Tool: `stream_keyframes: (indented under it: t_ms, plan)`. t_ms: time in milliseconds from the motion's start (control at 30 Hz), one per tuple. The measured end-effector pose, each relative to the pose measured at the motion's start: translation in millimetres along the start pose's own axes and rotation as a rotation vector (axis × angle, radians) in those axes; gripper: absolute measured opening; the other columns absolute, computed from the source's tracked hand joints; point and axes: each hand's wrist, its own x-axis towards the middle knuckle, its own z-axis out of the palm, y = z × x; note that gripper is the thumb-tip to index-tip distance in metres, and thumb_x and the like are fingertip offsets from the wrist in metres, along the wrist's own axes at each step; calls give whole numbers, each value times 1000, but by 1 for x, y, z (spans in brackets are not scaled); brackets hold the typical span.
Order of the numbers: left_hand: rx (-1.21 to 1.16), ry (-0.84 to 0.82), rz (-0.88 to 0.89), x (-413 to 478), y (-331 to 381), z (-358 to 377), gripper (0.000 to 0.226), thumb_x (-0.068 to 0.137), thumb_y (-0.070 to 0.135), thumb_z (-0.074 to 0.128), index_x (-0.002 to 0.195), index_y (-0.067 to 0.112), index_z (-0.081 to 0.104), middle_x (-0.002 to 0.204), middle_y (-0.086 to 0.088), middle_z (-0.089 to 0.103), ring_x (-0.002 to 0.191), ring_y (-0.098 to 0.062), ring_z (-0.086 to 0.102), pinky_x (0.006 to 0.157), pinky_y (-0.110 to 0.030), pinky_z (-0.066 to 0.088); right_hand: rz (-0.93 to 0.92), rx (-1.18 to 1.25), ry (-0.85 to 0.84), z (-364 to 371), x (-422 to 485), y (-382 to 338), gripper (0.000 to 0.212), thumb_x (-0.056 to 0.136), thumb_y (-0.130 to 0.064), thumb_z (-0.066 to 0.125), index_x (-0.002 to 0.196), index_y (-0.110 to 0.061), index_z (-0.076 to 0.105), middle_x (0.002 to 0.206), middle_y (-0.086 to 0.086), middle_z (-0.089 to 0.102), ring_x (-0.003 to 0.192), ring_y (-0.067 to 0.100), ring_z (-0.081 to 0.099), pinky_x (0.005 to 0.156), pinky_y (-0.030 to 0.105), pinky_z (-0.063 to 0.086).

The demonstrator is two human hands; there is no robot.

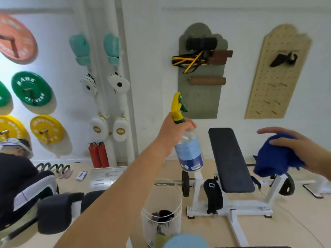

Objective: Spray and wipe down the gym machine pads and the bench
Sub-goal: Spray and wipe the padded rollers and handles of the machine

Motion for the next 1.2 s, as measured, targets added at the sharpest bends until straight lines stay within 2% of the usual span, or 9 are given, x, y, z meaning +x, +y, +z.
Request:
stream_keyframes:
  t_ms: [67, 167, 333, 500, 700, 833, 967, 1100, 1200]
  plan:
    - [-29, -43, 29, 2, 15, 0, 39, 82, -5, 65, 71, 30, 77, 83, -5, 74, 86, -21, 66, 89, -40, 54, 13, -87, -87, 30, -1, -7, 17, 92, -26, 63, 98, -15, 74, 94, 16, 71, 83, 33, 67, 68, 43, 56]
    - [-53, -68, 40, 2, 30, 4, 24, 83, -3, 64, 82, 20, 70, 86, -6, 73, 88, -24, 66, 89, -43, 54, -8, -205, -196, 84, 9, -10, 39, 81, -48, 71, 82, -9, 65, 82, 13, 68, 75, 25, 65, 69, 35, 54]
    - [-36, -71, 72, 5, 36, 2, 23, 84, -4, 63, 97, 13, 71, 85, -4, 74, 86, -19, 67, 89, -40, 53, -115, 91, -266, 128, 36, -9, 87, 50, -72, 86, 91, 2, 63, 92, 16, 68, 78, 24, 65, 71, 33, 56]
    - [-120, -15, 89, 6, 35, -13, 39, 69, 8, 63, 67, 44, 76, 83, -7, 71, 89, -25, 65, 96, -48, 52, -99, 276, -347, 144, 56, -9, 79, 43, -54, 97, 86, -2, 55, 99, 12, 72, 90, 26, 70, 71, 35, 58]
    - [-193, 79, 106, 12, 33, -28, 47, 77, 0, 61, 64, 43, 75, 79, -2, 72, 86, -23, 64, 101, -54, 48, 12, 573, -374, 167, 53, -15, 65, 41, -48, 99, 78, -10, 61, 78, 14, 67, 67, 28, 67, 52, 31, 56]
    - [-177, 98, 127, 12, 38, -35, 43, 71, 7, 60, 62, 46, 75, 82, -3, 74, 93, -30, 64, 101, -58, 49, 211, 724, -363, 181, 45, -14, 46, 72, -38, 78, 101, -5, 64, 91, 19, 74, 71, 32, 73, 52, 32, 59]
    - [-200, 88, 132, 16, 38, -42, 39, 74, 8, 59, 72, 43, 75, 79, -1, 74, 98, -43, 65, 99, -61, 51, 229, 745, -407, 195, 44, -14, 101, 48, -41, 98, 132, -1, 57, 128, 29, 62, 97, 40, 66, 81, 42, 57]
    - [-227, 159, 143, 24, 39, -52, 33, 81, 6, 62, 107, 24, 68, 84, -6, 75, 90, -32, 70, 95, -51, 54, 75, 786, -358, 211, 37, -28, 85, 61, -26, 90, 132, -5, 49, 109, 19, 70, 81, 31, 72, 62, 36, 61]
    - [-200, 278, 91, 29, 37, -54, 21, 84, 12, 68, 104, 19, 69, 93, -8, 78, 88, -26, 73, 90, -45, 58, -36, 731, -171, 228, 32, -36, 67, 71, -12, 86, 127, -14, 50, 116, 18, 68, 88, 32, 73, 65, 40, 61]
